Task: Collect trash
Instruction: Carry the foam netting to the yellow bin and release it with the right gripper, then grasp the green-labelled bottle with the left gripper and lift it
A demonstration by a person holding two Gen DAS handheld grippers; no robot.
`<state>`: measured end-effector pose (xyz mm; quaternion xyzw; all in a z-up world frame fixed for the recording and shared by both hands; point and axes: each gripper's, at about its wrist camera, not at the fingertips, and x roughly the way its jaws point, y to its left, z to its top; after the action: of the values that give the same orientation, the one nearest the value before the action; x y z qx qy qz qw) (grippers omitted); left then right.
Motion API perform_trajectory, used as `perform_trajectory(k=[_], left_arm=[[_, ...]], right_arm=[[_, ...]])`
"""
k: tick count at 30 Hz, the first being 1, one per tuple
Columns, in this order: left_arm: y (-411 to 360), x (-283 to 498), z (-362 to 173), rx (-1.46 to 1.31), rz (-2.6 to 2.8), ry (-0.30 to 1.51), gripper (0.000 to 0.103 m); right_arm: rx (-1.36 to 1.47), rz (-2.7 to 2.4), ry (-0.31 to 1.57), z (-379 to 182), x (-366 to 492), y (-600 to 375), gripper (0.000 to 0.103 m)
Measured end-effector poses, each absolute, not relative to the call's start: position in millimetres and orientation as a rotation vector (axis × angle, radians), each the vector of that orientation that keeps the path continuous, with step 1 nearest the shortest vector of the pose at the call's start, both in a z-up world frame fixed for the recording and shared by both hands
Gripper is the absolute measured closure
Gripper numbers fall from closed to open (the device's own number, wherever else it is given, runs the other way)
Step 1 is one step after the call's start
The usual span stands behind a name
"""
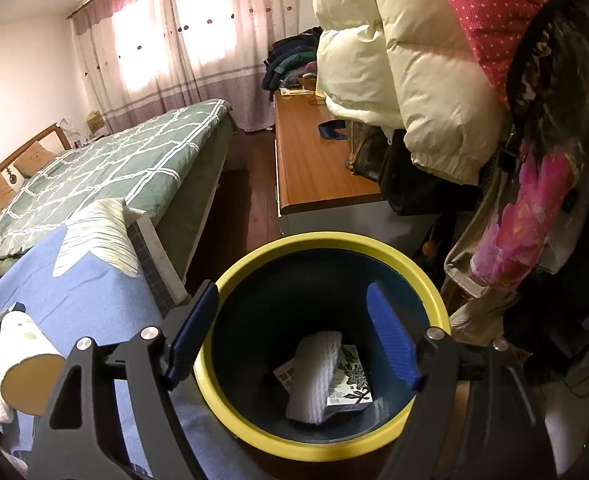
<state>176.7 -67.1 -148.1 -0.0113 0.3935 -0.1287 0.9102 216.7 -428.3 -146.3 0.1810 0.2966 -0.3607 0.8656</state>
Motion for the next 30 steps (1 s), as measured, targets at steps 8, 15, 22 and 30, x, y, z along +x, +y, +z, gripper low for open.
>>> perform_trajectory(k=[8, 15, 22, 30], left_arm=[[-72.6, 167.8, -138.7, 0.000, -0.329, 0.763, 0.045], [-71.2, 159.0, -107.1, 0.022, -0.336, 0.669, 0.046], [-75.3, 160.8, -67.4, 0.037, -0.339, 0.569, 0.049], [-85.9, 179.9, -49.7, 0.047, -0.322, 0.537, 0.049]], right_arm=[[0.384, -0.752, 0.621, -146.6, 216.8, -427.2, 0.030], [0.385, -0.752, 0.620, -146.5, 216.5, -427.0, 0.030], [0.386, -0.751, 0.621, -146.6, 216.4, -427.4, 0.030], [0.386, -0.745, 0.622, -146.4, 218.6, -424.0, 0.030]])
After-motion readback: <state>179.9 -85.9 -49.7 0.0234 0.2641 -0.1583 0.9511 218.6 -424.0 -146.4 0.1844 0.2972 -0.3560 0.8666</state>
